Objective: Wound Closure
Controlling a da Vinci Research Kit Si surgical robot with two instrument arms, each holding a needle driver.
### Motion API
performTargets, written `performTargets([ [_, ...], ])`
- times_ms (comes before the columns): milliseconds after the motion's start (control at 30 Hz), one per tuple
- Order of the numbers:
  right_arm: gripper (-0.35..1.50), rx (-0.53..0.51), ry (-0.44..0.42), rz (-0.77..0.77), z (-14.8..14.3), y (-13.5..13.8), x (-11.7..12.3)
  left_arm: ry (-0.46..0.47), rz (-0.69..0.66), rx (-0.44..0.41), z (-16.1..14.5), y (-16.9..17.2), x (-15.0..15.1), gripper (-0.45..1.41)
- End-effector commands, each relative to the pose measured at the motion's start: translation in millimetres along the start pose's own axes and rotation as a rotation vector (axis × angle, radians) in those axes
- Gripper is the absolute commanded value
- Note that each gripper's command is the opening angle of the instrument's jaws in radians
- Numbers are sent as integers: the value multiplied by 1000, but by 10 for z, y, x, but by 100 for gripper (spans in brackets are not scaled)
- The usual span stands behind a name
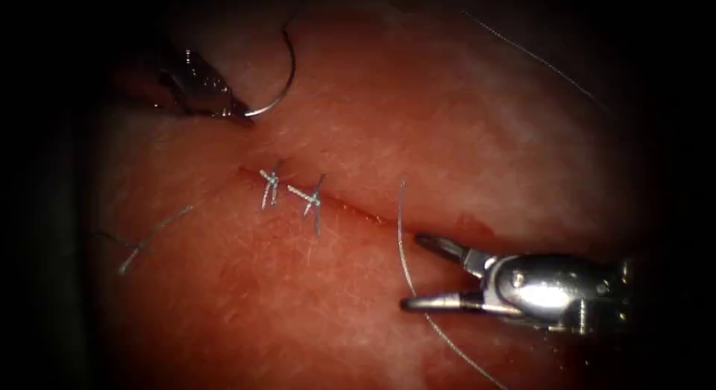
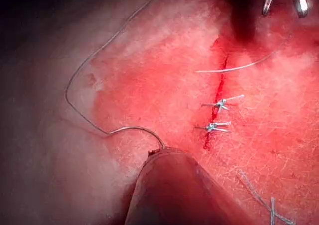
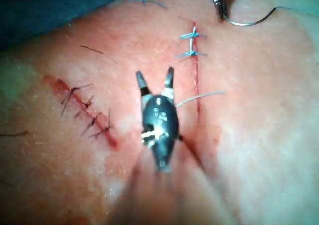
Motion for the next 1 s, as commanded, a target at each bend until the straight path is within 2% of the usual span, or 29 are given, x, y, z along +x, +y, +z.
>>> performTargets([
  [33,91,6,0,6,5,-10,-5,11,10,12,4,13,2,-45],
  [300,93,-19,-9,206,0,1,8,98,91,176,-29,42,27,-45],
  [333,93,-18,-9,258,0,6,11,133,116,220,-37,53,35,-45],
  [467,94,-27,-11,319,-1,17,16,168,184,295,-53,75,49,-45],
  [767,94,-6,19,430,3,34,22,176,314,438,-88,134,77,-45],
  [833,91,13,30,460,4,37,24,171,338,468,-94,148,80,-45],
  [933,74,12,39,478,6,41,29,159,384,517,-100,170,85,-45],
  [1000,74,9,45,482,8,43,33,149,402,542,-101,180,87,-45],
])
